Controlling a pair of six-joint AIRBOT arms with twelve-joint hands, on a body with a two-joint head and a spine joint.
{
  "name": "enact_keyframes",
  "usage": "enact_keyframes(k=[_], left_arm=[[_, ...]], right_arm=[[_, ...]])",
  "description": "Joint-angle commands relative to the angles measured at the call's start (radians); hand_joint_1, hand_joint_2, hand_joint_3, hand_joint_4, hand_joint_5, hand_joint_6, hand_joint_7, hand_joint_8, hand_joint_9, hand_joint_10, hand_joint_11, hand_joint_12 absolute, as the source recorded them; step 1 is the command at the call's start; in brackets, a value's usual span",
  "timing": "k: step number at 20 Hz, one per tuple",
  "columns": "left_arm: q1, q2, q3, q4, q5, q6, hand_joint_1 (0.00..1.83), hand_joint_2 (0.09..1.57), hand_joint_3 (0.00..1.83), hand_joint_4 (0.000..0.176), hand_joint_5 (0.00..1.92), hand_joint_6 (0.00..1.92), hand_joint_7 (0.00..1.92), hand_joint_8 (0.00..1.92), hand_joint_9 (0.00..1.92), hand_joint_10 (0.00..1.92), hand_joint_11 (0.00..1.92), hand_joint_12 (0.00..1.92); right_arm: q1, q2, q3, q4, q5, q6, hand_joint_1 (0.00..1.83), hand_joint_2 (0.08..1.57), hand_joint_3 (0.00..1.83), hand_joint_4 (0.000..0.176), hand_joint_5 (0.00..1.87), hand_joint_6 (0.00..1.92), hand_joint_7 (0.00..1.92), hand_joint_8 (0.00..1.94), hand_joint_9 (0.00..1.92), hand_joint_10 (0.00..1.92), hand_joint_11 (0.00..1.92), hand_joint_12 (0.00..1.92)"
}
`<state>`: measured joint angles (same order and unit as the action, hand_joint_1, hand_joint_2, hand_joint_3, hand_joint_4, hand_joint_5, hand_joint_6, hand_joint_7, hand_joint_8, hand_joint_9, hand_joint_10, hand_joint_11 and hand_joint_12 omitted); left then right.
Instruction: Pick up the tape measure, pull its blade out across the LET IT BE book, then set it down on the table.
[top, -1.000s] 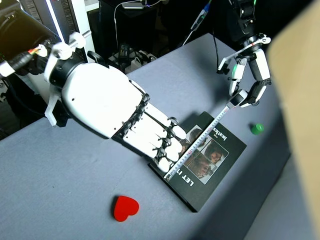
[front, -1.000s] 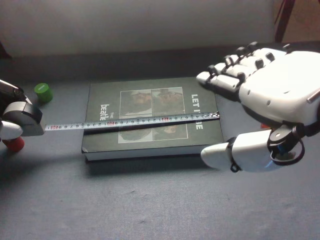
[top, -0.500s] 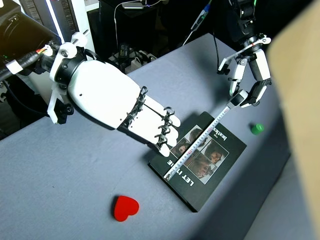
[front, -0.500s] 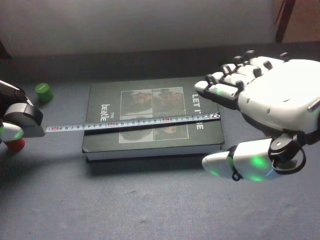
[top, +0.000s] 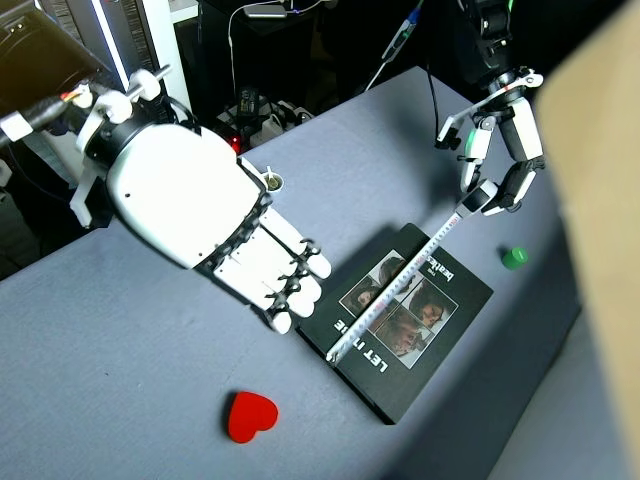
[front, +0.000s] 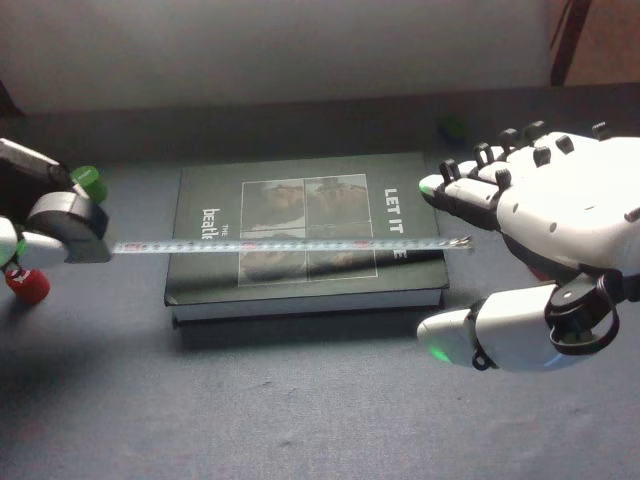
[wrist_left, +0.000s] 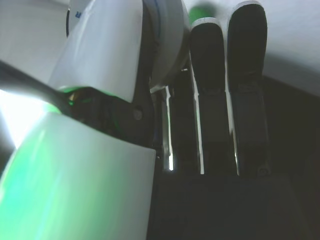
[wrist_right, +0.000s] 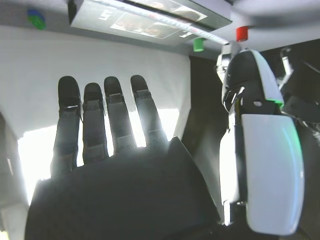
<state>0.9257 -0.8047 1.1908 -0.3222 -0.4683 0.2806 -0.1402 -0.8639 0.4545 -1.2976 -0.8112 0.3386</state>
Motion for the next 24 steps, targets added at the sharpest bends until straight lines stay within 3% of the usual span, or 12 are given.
enact_keyframes(k=[1, 4, 6, 11, 17, 19, 24], left_arm=[[-0.022, 0.017, -0.009, -0.013, -0.085, -0.004, 1.37, 1.13, 0.0, 0.0, 0.9, 0.86, 0.97, 1.04, 0.88, 1.36, 0.88, 1.21], [-0.07, 0.062, -0.097, -0.023, -0.057, 0.021, 1.38, 1.13, 0.0, 0.0, 0.91, 0.84, 0.97, 1.03, 0.89, 1.34, 0.88, 1.22], [-0.076, 0.104, -0.159, -0.036, -0.044, 0.046, 1.38, 1.13, 0.0, 0.0, 0.9, 0.85, 0.97, 1.03, 0.89, 1.35, 0.89, 1.22], [-0.016, 0.17, -0.271, -0.085, -0.05, 0.093, 1.37, 1.13, 0.0, 0.0, 0.89, 0.84, 0.95, 1.06, 0.89, 1.35, 0.89, 1.2], [0.175, 0.139, -0.291, -0.125, -0.183, 0.044, 1.37, 1.14, 0.0, 0.0, 0.9, 0.85, 0.92, 1.1, 0.89, 1.36, 0.88, 1.23], [0.183, 0.103, -0.276, -0.16, -0.188, 0.071, 1.37, 1.14, 0.0, 0.0, 0.87, 0.87, 0.93, 1.1, 0.87, 1.38, 0.86, 1.22], [0.187, 0.082, -0.28, -0.189, -0.194, 0.099, 1.37, 1.14, 0.0, 0.0, 0.87, 0.88, 0.94, 1.09, 0.88, 1.38, 0.86, 1.21]], right_arm=[[0.007, 0.005, -0.006, -0.061, 0.003, 0.005, 0.17, 1.05, 0.0, 0.045, 0.03, 0.0, 0.07, 0.0, 0.04, 0.0, 0.0, 0.51], [0.002, 0.005, -0.007, -0.061, 0.026, 0.005, 0.18, 1.04, 0.0, 0.044, 0.06, 0.0, 0.08, 0.0, 0.05, 0.0, 0.0, 0.59], [0.015, 0.004, -0.01, -0.061, 0.034, -0.002, 0.18, 1.04, 0.0, 0.044, 0.06, 0.0, 0.07, 0.0, 0.04, 0.0, 0.0, 0.55], [0.042, 0.002, -0.01, -0.061, 0.019, -0.015, 0.18, 1.04, 0.0, 0.04, 0.05, 0.0, 0.07, 0.0, 0.03, 0.0, 0.0, 0.44], [0.04, 0.001, -0.01, -0.062, 0.054, -0.051, 0.18, 1.05, 0.0, 0.04, 0.03, 0.0, 0.06, 0.0, 0.04, 0.0, 0.0, 0.44], [0.032, 0.002, -0.005, -0.064, 0.103, -0.087, 0.18, 1.05, 0.0, 0.039, 0.06, 0.01, 0.1, 0.01, 0.07, 0.01, 0.0, 0.51], [0.024, 0.003, -0.002, -0.073, 0.149, -0.128, 0.16, 1.06, 0.0, 0.04, 0.06, 0.0, 0.08, 0.0, 0.05, 0.0, 0.0, 0.44]])
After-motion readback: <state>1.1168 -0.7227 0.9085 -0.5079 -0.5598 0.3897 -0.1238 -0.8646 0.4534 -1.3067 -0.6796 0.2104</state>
